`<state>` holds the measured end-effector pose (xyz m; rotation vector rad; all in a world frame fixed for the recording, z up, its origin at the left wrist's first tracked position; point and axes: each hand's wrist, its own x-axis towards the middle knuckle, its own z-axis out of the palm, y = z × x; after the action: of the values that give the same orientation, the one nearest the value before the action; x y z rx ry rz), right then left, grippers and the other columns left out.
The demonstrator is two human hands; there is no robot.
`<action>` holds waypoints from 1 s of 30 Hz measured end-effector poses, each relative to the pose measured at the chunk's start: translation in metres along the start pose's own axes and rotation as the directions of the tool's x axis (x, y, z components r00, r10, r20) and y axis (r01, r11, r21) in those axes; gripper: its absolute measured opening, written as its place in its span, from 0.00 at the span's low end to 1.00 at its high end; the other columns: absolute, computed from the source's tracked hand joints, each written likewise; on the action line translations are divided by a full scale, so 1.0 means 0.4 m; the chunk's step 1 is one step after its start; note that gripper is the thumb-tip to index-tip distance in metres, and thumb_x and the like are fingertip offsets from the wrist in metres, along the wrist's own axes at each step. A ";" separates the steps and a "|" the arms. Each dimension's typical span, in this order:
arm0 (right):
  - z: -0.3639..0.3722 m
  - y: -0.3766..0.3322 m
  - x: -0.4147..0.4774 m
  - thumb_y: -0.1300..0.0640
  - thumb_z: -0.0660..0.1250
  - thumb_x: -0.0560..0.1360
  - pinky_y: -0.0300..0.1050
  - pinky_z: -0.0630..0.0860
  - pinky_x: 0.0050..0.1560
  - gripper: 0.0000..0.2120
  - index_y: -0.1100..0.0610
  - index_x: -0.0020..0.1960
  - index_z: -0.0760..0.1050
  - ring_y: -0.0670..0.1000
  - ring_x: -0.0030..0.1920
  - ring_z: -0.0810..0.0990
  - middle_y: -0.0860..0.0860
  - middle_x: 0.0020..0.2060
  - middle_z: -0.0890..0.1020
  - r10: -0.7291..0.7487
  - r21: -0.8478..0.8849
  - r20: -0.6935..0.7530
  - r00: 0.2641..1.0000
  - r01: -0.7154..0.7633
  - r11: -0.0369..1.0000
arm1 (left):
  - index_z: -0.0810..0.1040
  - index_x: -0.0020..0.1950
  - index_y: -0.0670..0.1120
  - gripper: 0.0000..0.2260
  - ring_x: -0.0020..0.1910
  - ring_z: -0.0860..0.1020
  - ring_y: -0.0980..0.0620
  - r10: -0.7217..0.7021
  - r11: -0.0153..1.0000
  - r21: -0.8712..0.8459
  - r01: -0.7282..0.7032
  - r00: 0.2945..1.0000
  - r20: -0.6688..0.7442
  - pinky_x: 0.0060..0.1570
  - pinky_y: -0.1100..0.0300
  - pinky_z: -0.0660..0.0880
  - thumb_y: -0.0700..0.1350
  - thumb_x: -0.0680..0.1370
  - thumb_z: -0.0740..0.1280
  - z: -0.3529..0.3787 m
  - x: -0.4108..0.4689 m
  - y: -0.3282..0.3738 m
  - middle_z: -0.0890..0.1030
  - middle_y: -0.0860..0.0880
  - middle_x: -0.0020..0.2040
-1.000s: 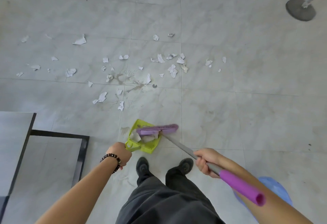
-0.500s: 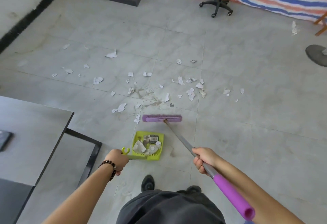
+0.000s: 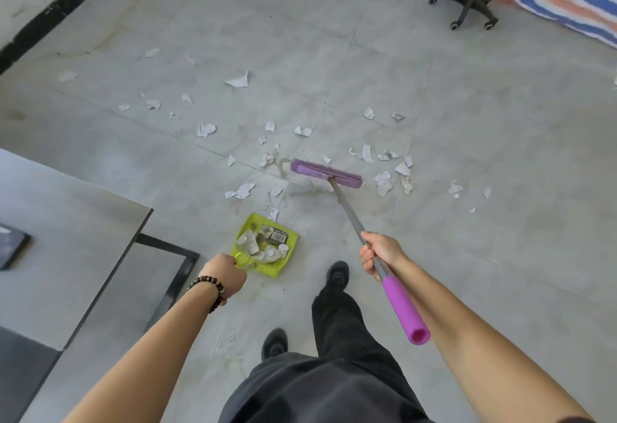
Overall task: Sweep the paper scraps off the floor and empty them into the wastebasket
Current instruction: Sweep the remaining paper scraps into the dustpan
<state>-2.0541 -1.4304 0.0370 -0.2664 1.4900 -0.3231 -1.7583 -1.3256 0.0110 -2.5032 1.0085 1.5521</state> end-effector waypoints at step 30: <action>0.010 -0.122 0.134 0.53 0.56 0.83 0.31 0.60 0.16 0.12 0.53 0.42 0.63 0.42 0.16 0.62 0.47 0.22 0.64 0.125 0.126 -0.064 0.990 -0.117 0.985 | 0.79 0.48 0.47 0.08 0.28 0.73 0.48 -0.079 0.979 0.188 0.079 0.997 -0.008 0.25 0.65 0.69 0.39 0.73 0.63 -0.128 0.119 0.087 0.76 0.47 0.32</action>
<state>-2.0496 -1.4959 0.0054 -0.0670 1.5432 -0.3271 -1.7224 -1.3948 0.0083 -2.3851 0.9915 1.3649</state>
